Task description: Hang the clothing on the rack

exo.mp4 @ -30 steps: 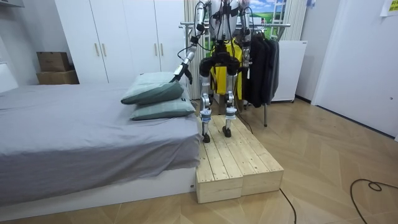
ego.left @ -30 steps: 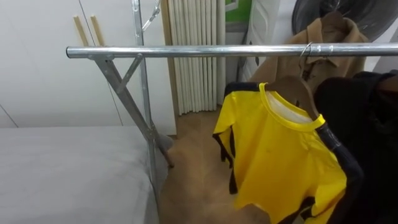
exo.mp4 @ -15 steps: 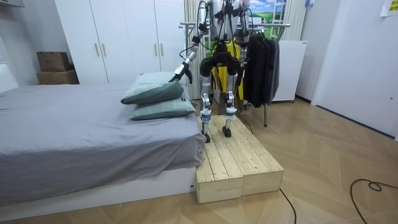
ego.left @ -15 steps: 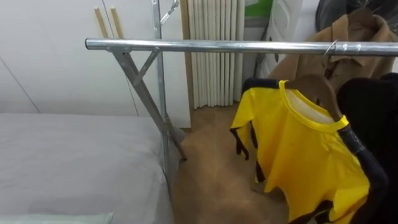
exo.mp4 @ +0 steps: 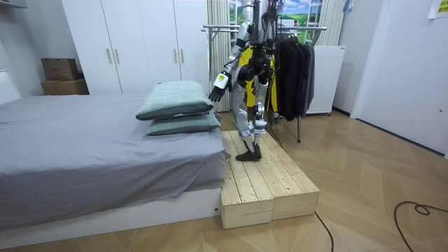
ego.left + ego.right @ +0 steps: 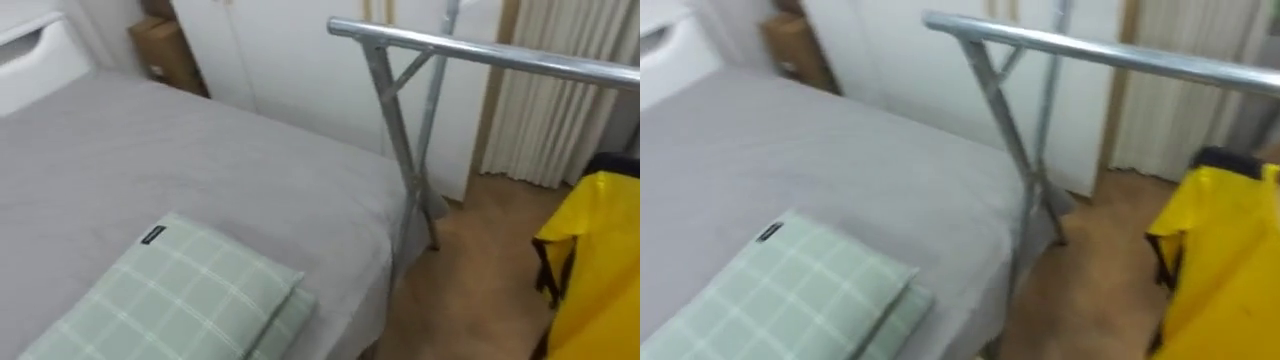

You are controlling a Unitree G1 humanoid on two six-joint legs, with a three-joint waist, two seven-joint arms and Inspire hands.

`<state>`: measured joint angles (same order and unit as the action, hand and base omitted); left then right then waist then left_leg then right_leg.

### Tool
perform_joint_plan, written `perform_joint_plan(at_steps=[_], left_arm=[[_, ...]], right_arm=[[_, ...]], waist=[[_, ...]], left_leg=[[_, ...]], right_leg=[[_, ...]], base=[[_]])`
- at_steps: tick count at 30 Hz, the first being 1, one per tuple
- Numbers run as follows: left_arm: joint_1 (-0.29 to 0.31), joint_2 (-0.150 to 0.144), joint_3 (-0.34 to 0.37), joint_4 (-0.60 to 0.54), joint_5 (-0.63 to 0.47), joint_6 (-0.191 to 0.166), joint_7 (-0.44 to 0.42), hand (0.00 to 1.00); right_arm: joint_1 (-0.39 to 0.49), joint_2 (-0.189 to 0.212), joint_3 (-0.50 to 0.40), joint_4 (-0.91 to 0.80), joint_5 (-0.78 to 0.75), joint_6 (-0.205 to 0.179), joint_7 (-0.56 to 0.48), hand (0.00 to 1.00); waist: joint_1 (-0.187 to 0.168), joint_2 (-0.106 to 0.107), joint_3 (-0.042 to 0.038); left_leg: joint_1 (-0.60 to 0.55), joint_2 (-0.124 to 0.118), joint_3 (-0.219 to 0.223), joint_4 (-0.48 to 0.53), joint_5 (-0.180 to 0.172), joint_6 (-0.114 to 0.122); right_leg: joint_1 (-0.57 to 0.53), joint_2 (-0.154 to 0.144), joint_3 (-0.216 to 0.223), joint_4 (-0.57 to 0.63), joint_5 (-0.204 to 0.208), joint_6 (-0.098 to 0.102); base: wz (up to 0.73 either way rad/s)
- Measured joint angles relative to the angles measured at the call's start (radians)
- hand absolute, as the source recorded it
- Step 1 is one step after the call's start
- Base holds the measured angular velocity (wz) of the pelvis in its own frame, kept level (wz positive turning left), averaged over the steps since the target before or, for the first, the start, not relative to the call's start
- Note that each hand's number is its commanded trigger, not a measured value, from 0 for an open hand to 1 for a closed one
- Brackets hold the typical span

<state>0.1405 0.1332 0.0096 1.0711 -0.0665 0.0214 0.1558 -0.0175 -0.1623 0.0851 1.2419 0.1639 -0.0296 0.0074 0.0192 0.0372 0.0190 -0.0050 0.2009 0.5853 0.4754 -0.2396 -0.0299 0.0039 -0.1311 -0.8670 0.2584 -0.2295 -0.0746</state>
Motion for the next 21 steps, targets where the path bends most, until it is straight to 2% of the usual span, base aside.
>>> perform_joint_plan(at_steps=[1,3,6,7,8,9,11,12,14,15,16,17,18,19,20,21], left_arm=[[0.001,0.0,-0.003,0.001,0.001,0.0,-0.014,0.0],[0.0,-0.003,-0.011,0.004,0.003,0.0,-0.047,0.0],[0.007,-0.003,-0.004,0.01,0.0,0.0,-0.06,0.0],[0.008,-0.003,-0.003,0.01,-0.002,0.001,-0.06,0.0],[0.008,-0.003,-0.003,0.011,-0.007,0.002,-0.061,0.0],[0.012,-0.003,0.0,0.013,-0.013,0.002,-0.061,0.0],[0.02,-0.003,0.006,0.015,-0.02,0.002,-0.06,0.0],[0.02,-0.003,0.007,0.016,-0.02,0.002,-0.06,0.0],[0.017,0.0,0.011,0.019,-0.019,0.0,-0.061,0.0],[0.018,0.0,0.016,0.02,-0.019,0.0,-0.062,0.0],[0.019,-0.001,0.029,0.03,-0.019,-0.001,-0.064,0.0],[0.019,0.001,0.039,0.039,-0.018,-0.001,-0.064,0.0],[0.021,0.001,0.052,0.045,-0.018,-0.001,-0.063,0.0],[0.02,0.002,0.057,0.046,-0.018,-0.001,-0.064,0.0],[0.02,0.001,0.065,0.047,-0.019,-0.001,-0.065,0.0],[0.02,0.003,0.067,0.049,-0.019,-0.003,-0.069,0.0]], right_arm=[[-0.002,-0.002,0.0,0.0,0.0,0.001,0.0,0.0],[-0.003,-0.002,0.0,0.0,-0.002,0.001,-0.004,0.0],[0.012,-0.001,-0.003,0.003,-0.008,0.001,-0.011,0.0],[0.017,-0.001,-0.004,0.003,-0.005,0.002,-0.016,0.0],[0.023,-0.001,-0.009,0.002,-0.002,0.005,-0.029,0.0],[0.026,0.001,-0.009,0.002,-0.002,0.012,-0.04,0.0],[0.035,0.002,-0.009,0.003,-0.003,0.025,-0.042,0.0],[0.039,0.002,-0.009,0.004,-0.003,0.03,-0.042,0.0],[0.059,0.004,-0.025,0.01,-0.007,0.033,-0.05,0.0],[0.063,0.004,-0.035,0.009,-0.01,0.033,-0.051,0.0],[0.071,0.006,-0.055,0.009,-0.011,0.031,-0.052,0.0],[0.079,0.008,-0.078,0.009,-0.012,0.031,-0.052,0.0],[0.087,0.013,-0.094,0.004,-0.012,0.031,-0.052,0.0],[0.091,0.015,-0.106,0.001,-0.014,0.031,-0.051,0.0],[0.092,0.017,-0.117,0.0,-0.025,0.031,-0.052,0.0],[0.091,0.017,-0.13,0.0,-0.054,0.031,-0.053,0.0]], waist=[[0.001,0.0,-0.0015],[0.0,-0.003,-0.0053],[0.005,-0.018,-0.0084],[0.006,-0.02,-0.0086],[0.013,-0.023,-0.0101],[0.014,-0.03,-0.0129],[0.012,-0.037,-0.0218],[0.007,-0.04,-0.0228],[-0.01,-0.052,-0.0236],[-0.014,-0.054,-0.0238],[-0.02,-0.055,-0.0243],[-0.032,-0.058,-0.0234],[-0.044,-0.063,-0.0229],[-0.045,-0.062,-0.0219],[-0.045,-0.063,-0.0201],[-0.045,-0.06,-0.0214]], left_leg=[[0.019,0.0,0.008,-0.013,-0.007,-0.008],[0.066,-0.019,0.036,-0.11,-0.016,-0.02],[0.096,-0.043,0.047,-0.208,-0.011,-0.028],[0.097,-0.045,0.048,-0.217,-0.013,-0.031],[0.098,-0.05,0.049,-0.228,-0.029,-0.025],[0.098,-0.059,0.043,-0.235,-0.029,-0.018],[0.097,-0.072,0.026,-0.238,-0.029,-0.004],[0.097,-0.076,0.014,-0.238,-0.029,0.001],[0.097,-0.094,-0.029,-0.238,-0.025,0.022],[0.094,-0.097,-0.043,-0.237,-0.026,0.027],[0.086,-0.101,-0.072,-0.235,-0.027,0.037],[0.081,-0.11,-0.108,-0.236,-0.025,0.047],[0.08,-0.12,-0.143,-0.235,-0.024,0.057],[0.08,-0.126,-0.159,-0.234,-0.025,0.062],[0.077,-0.13,-0.188,-0.222,-0.031,0.072],[0.065,-0.132,-0.224,-0.205,-0.037,0.081]], right_leg=[[0.002,0.0,-0.021,0.004,-0.003,-0.001],[0.011,-0.007,-0.096,0.019,-0.006,0.002],[0.031,-0.032,-0.15,0.053,-0.014,0.014],[0.033,-0.039,-0.154,0.062,-0.016,0.017],[0.033,-0.051,-0.164,0.078,-0.016,0.019],[0.033,-0.066,-0.166,0.093,-0.011,0.019],[0.037,-0.085,-0.148,0.118,-0.004,0.022],[0.041,-0.092,-0.145,0.125,-0.002,0.026],[0.049,-0.112,-0.086,0.142,0.011,0.048],[0.051,-0.112,-0.074,0.14,0.017,0.056],[0.054,-0.112,-0.043,0.138,0.032,0.068],[0.059,-0.112,0.009,0.137,0.044,0.081],[0.061,-0.109,0.103,0.136,0.055,0.097],[0.062,-0.106,0.151,0.136,0.058,0.103],[0.064,-0.093,0.233,0.136,0.071,0.121],[0.067,-0.082,0.299,0.136,0.085,0.128]], base=[[0.99],[0.91],[0.73],[0.49],[0.32],[0.26],[0.27],[0.51],[0.6],[0.6],[0.69],[0.95],[0.85],[0.84],[0.78],[0.82]])
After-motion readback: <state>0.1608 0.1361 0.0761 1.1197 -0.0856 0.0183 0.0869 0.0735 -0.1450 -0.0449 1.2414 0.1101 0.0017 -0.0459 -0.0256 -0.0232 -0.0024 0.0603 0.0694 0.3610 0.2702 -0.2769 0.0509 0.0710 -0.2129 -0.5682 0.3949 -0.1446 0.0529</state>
